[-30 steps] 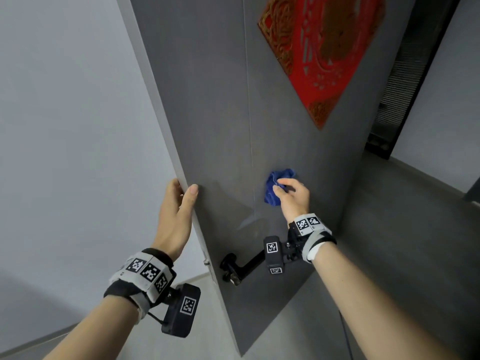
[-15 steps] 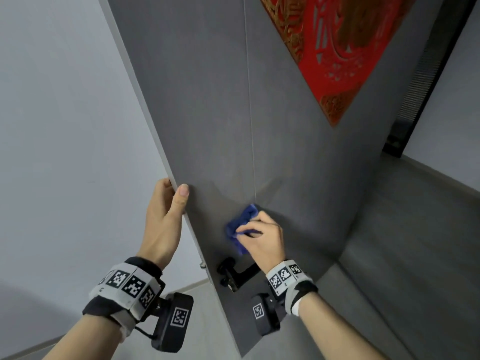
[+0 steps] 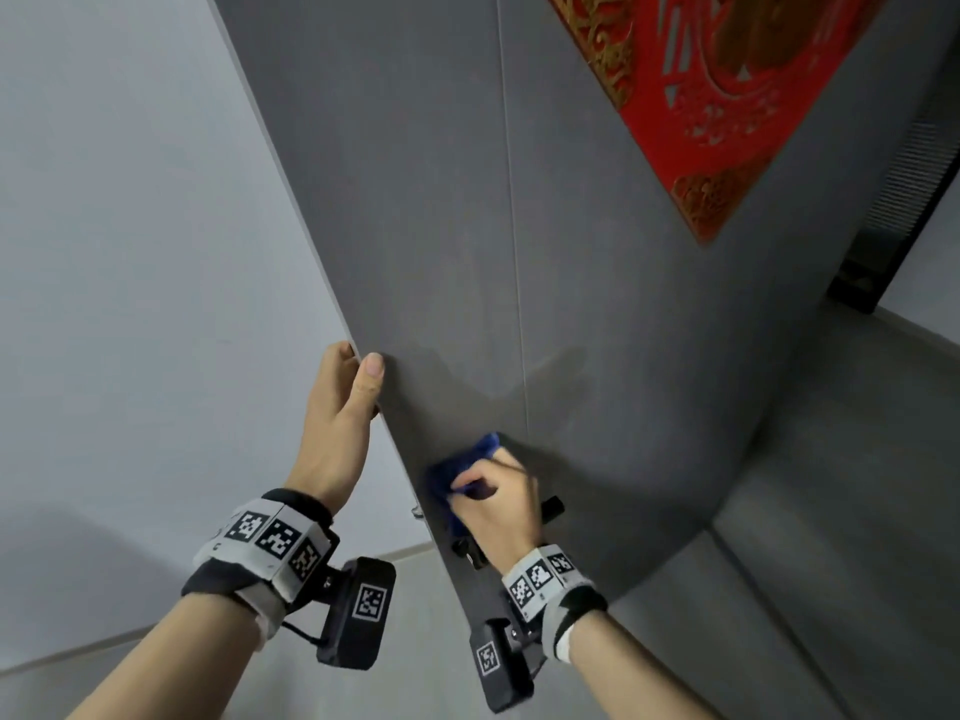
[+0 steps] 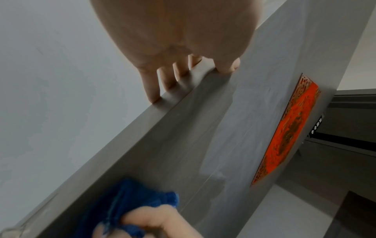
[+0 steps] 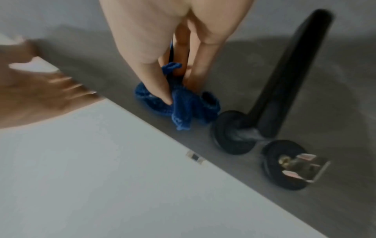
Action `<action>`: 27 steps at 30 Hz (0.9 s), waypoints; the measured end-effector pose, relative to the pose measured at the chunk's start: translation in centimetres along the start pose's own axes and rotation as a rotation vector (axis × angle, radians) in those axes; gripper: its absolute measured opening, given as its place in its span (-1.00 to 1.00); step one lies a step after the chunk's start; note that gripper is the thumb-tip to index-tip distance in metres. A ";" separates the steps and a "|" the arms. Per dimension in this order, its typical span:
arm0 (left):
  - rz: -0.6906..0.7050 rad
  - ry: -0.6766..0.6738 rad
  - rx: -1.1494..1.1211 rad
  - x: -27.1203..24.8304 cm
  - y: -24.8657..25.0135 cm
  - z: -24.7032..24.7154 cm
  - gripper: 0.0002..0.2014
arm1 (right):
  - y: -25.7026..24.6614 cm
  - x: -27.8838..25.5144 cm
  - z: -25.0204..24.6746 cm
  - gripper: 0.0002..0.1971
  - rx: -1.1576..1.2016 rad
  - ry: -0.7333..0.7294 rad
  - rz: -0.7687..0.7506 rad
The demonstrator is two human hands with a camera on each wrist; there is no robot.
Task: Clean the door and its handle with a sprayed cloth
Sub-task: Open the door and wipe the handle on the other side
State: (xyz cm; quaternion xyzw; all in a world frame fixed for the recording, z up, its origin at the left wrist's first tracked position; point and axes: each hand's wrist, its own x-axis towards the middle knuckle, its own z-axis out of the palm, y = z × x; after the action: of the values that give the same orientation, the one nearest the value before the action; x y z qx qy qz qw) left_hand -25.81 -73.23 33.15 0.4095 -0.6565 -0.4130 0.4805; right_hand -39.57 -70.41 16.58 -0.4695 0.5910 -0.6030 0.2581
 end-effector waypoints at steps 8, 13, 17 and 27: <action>-0.023 -0.066 -0.002 -1.1 1.1 -0.3 -0.46 | -1.7 -2.4 -5.6 -0.74 0.080 -0.034 0.013; -0.036 -0.074 -0.010 -1.8 1.6 -0.3 -0.48 | -5.7 -0.9 -9.9 -0.76 0.209 0.143 0.048; -0.034 -0.105 -0.047 -2.2 1.4 -0.4 -0.52 | -8.9 0.1 -11.0 -0.67 0.216 0.190 -0.016; 0.030 -0.177 -0.085 -5.4 1.5 0.0 -0.63 | -10.7 -5.9 -13.4 -0.72 0.098 0.211 -0.020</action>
State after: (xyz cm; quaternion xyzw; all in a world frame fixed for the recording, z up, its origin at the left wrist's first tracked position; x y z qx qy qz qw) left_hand -24.97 -67.71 33.00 0.3407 -0.6845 -0.4675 0.4436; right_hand -46.18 -57.19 27.12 -0.3962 0.5800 -0.6798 0.2110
